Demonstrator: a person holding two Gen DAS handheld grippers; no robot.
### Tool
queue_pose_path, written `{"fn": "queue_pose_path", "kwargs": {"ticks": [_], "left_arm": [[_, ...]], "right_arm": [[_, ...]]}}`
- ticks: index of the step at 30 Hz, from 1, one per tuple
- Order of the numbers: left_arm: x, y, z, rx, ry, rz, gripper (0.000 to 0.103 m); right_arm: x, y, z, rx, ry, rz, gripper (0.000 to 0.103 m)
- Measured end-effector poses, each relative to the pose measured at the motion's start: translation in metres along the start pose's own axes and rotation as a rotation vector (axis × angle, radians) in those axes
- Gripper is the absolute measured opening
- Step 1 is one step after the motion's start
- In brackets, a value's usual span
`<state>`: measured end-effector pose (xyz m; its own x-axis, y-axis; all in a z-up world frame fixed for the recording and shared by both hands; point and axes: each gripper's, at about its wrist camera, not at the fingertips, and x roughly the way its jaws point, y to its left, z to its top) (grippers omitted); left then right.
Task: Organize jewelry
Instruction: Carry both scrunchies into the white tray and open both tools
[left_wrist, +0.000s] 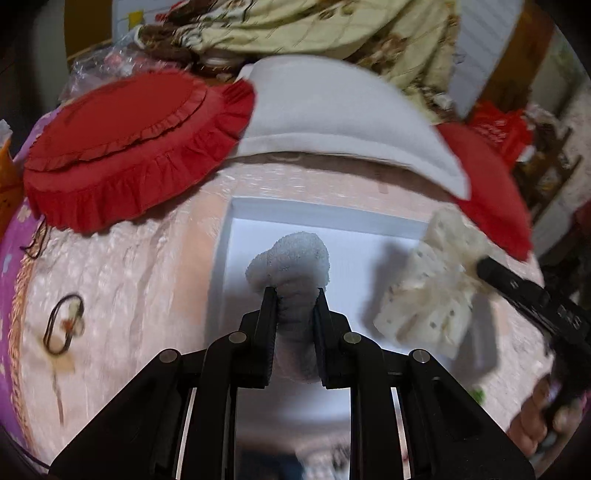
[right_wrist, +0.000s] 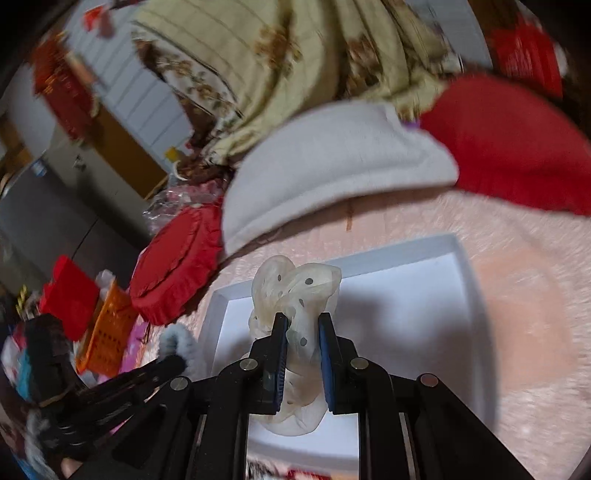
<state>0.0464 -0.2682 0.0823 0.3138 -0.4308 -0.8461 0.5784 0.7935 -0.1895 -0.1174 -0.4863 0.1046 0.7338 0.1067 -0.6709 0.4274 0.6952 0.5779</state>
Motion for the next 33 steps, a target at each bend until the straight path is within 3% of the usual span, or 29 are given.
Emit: {"fn": "queue_pose_path", "kwargs": {"ticks": [6, 11, 14, 17, 21, 26, 33], "left_arm": [[0.046, 0.022, 0.025, -0.046, 0.029, 0.059, 0.022], [0.049, 0.04, 0.029, -0.113, 0.048, -0.048, 0.03], [0.035, 0.041, 0.028, -0.122, 0.039, -0.089, 0.04], [0.013, 0.037, 0.024, -0.119, 0.027, -0.112, 0.041], [-0.025, 0.032, 0.012, -0.108, -0.015, -0.115, 0.041], [-0.073, 0.031, -0.027, -0.084, -0.065, -0.074, 0.041], [-0.098, 0.039, -0.112, -0.038, -0.085, 0.07, 0.042]], "right_arm": [[0.056, -0.031, 0.009, 0.118, 0.092, 0.041, 0.016], [0.08, -0.03, 0.006, 0.141, 0.136, 0.079, 0.016], [0.083, -0.017, 0.005, 0.097, 0.14, 0.049, 0.03], [0.066, -0.005, 0.007, 0.031, 0.085, 0.02, 0.049], [0.032, 0.006, 0.003, -0.025, 0.043, 0.024, 0.049], [-0.028, 0.013, -0.028, -0.114, 0.003, 0.018, 0.049], [-0.092, -0.024, -0.094, -0.151, -0.038, -0.056, 0.049]]}}
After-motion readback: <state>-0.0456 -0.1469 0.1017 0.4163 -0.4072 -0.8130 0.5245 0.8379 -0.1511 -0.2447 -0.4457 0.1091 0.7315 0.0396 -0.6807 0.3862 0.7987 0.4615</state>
